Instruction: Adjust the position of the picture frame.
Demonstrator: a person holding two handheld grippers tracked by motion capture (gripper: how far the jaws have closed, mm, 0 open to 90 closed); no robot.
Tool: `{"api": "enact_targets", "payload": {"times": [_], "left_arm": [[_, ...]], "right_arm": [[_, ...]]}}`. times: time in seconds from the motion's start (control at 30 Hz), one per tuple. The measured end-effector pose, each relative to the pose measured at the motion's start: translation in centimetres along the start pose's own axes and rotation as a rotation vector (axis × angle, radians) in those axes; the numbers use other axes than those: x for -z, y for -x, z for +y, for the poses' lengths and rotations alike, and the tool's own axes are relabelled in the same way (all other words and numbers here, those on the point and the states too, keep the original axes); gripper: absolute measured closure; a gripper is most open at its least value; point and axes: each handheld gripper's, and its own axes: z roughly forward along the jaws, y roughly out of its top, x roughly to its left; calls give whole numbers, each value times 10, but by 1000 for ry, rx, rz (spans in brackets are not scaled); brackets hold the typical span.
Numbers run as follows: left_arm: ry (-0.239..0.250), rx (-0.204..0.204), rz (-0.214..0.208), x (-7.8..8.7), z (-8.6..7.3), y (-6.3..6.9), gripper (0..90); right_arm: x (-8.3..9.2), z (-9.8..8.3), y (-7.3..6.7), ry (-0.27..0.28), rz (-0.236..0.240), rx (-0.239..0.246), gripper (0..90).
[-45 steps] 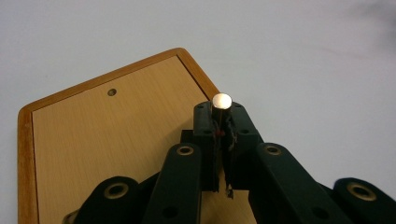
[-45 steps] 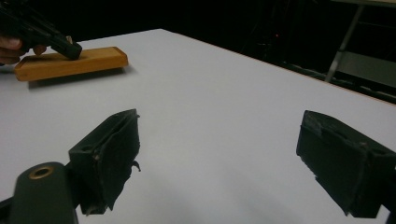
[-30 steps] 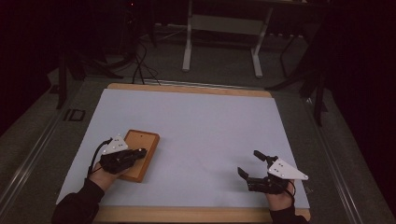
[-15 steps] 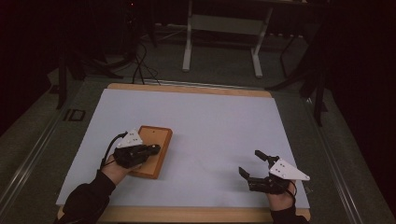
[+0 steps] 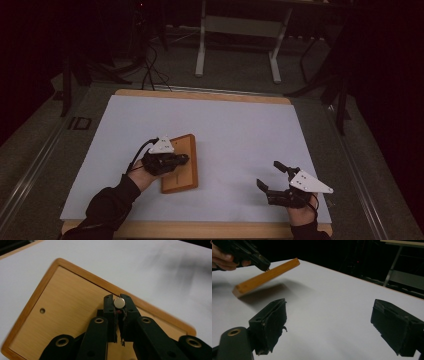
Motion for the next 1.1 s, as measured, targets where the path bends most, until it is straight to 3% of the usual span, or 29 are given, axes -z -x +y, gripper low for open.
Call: {"api": "enact_targets", "payload": {"times": [0.23,0.4,1.0,1.1], "left_arm": [[-17,-15,-41,-28,10,4,851],[-25,-3,-61,-48,14,3,851],[-83,-34,-45,-87,14,9,848],[-102,-54,-48,-91,13,10,848]], "right_arm": [[1,0,1,2,0,-3,128],[1,0,1,2,3,-2,128],[1,-1,2,4,13,-5,128],[1,-1,2,4,13,-5,128]]}}
